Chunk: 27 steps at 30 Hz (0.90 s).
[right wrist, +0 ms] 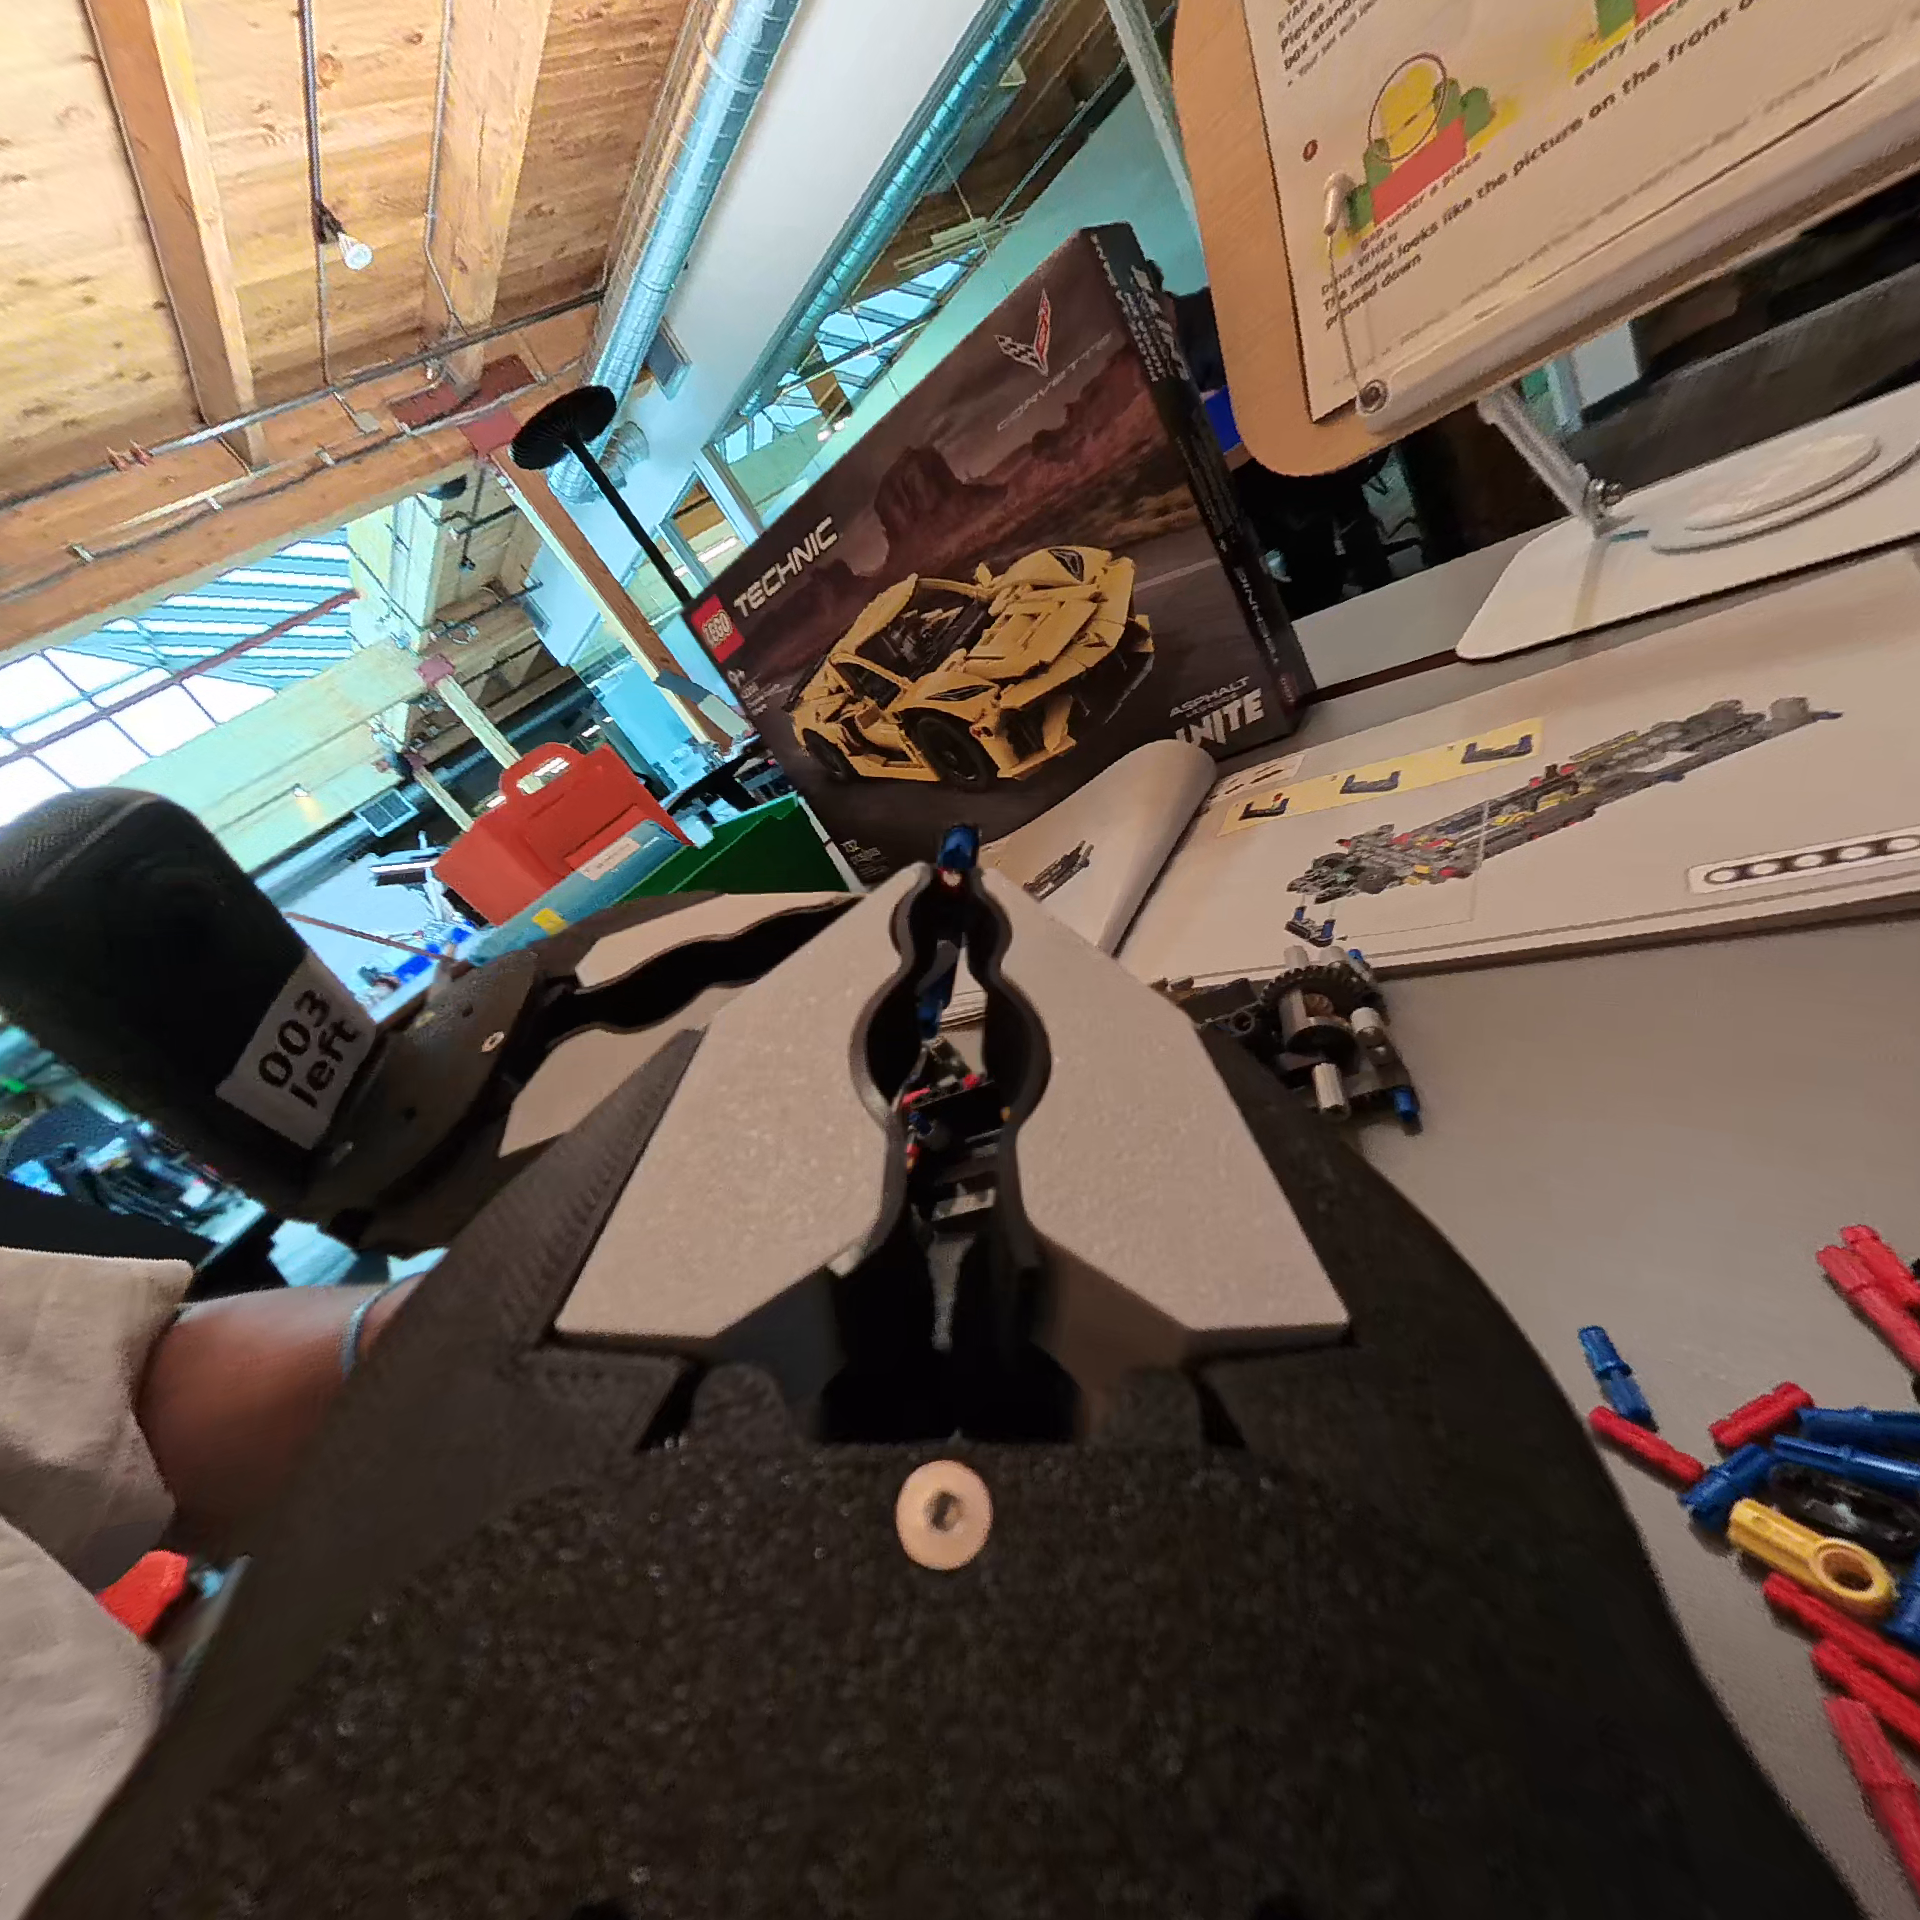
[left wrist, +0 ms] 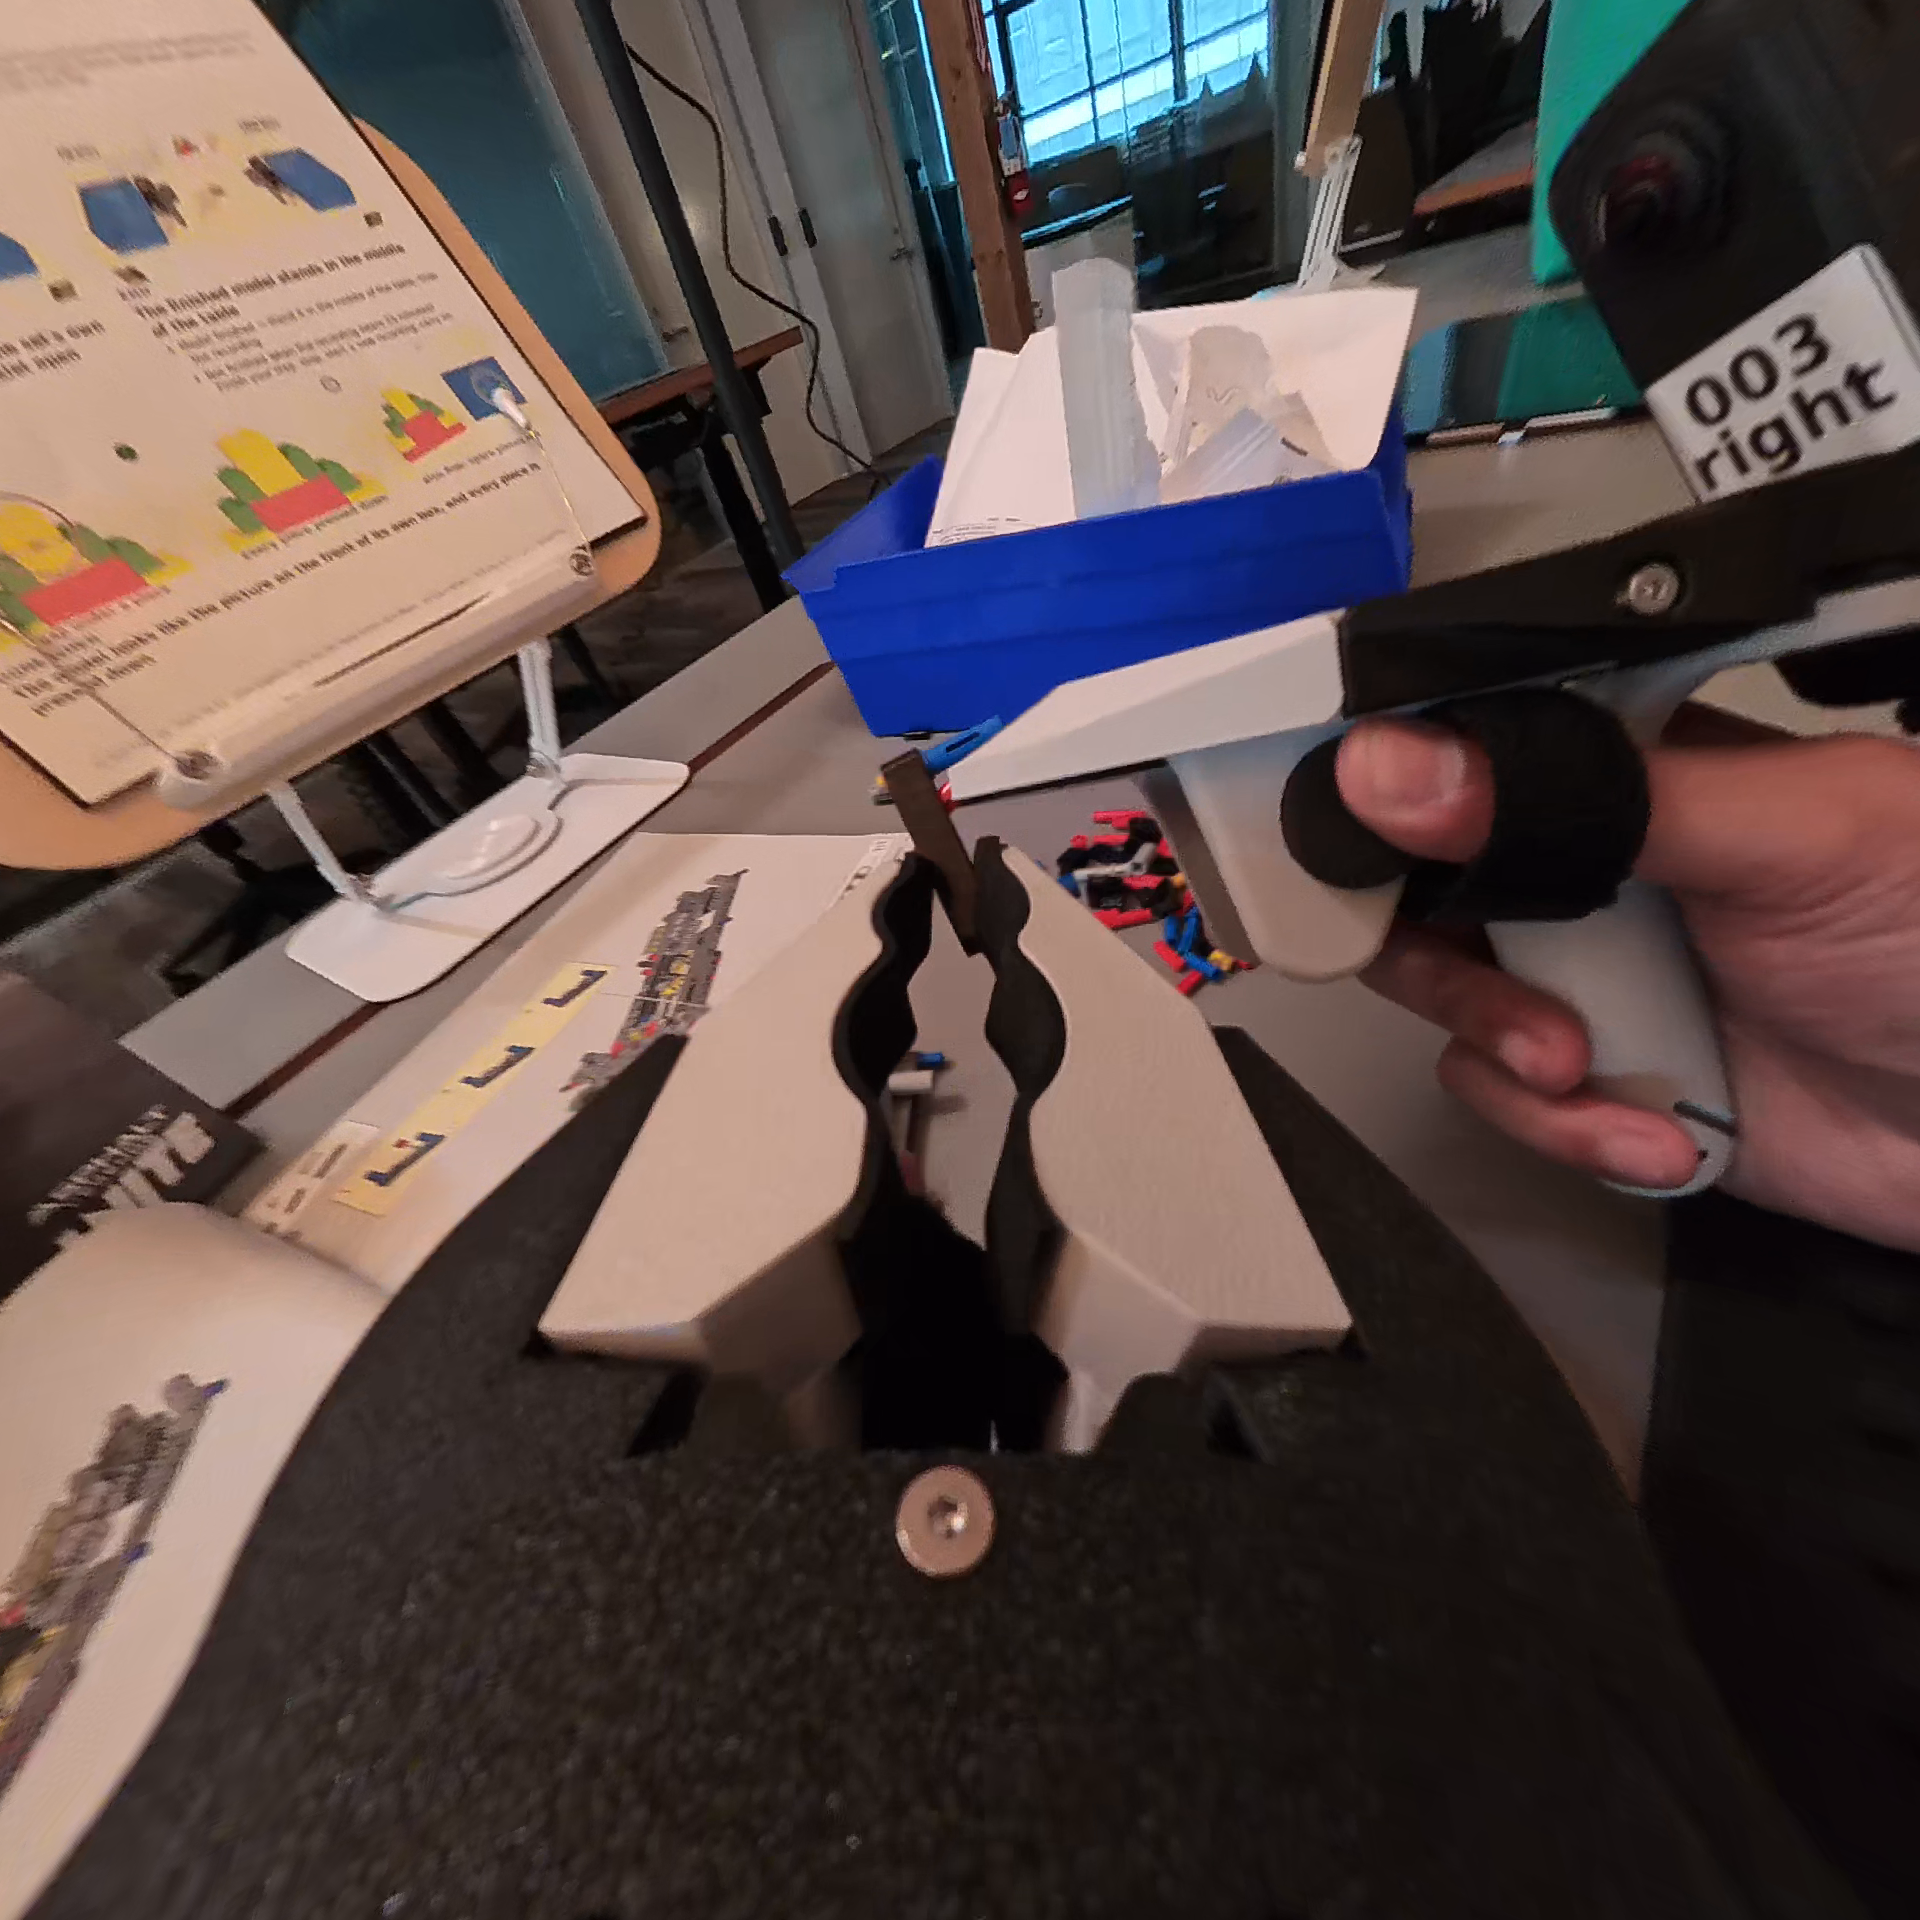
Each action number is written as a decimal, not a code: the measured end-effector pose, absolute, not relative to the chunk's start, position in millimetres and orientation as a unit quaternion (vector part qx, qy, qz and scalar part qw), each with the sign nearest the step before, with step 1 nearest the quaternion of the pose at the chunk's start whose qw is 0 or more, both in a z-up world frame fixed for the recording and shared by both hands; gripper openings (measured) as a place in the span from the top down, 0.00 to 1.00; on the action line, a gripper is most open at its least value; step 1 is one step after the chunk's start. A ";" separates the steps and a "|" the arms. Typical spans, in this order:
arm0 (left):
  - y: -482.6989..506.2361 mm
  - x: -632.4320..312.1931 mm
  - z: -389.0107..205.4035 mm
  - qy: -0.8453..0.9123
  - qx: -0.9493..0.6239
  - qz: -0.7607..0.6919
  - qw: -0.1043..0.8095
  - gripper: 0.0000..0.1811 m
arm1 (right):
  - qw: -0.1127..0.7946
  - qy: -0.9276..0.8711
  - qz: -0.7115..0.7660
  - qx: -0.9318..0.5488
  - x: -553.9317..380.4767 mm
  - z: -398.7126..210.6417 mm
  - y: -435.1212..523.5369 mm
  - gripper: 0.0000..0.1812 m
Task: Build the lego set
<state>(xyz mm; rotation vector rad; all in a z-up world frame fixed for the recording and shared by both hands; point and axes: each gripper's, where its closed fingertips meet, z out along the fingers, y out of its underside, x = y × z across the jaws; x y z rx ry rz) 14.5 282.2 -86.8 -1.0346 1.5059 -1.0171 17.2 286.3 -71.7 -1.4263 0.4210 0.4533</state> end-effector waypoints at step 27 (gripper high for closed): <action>283.0 13.9 -85.0 0.569 -0.488 -0.510 0.422 0.96 | 0.727 0.141 0.083 -0.667 17.6 -72.3 289.7 0.98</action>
